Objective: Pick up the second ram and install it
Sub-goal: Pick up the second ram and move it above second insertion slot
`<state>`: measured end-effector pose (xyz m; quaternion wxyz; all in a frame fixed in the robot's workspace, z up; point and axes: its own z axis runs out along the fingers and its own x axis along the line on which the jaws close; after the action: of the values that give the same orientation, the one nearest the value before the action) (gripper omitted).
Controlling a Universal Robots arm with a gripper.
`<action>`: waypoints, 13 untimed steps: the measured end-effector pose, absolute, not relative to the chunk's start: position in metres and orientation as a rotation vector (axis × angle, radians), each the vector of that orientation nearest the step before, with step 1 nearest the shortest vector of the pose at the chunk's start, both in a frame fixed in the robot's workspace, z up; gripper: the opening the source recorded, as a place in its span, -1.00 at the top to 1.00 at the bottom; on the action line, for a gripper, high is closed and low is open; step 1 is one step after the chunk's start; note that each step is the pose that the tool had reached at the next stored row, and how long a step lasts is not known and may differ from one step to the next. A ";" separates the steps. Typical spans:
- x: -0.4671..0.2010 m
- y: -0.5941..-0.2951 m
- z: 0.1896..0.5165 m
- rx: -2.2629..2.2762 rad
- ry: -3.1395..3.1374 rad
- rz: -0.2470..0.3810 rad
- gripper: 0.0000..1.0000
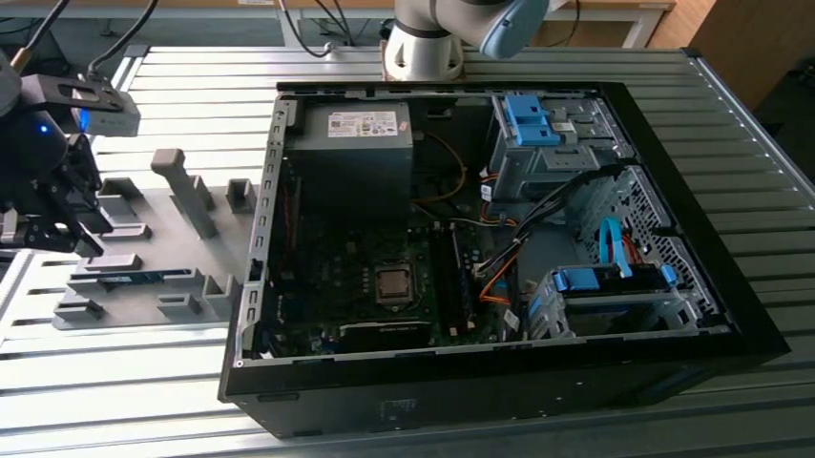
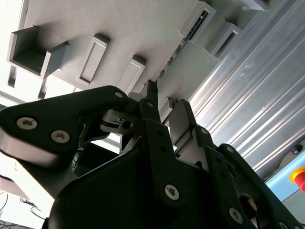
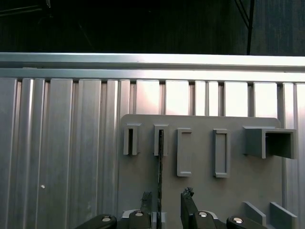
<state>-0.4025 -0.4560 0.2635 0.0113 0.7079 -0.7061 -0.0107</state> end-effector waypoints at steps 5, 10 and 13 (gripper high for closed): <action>-0.403 -0.456 0.259 2.208 -2.203 -0.033 0.25; -0.402 -0.457 0.255 2.208 -2.202 -0.033 0.25; -0.403 -0.457 0.249 2.207 -2.203 -0.033 0.25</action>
<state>-0.4026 -0.4572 0.2495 0.0114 0.7077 -0.7064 -0.0106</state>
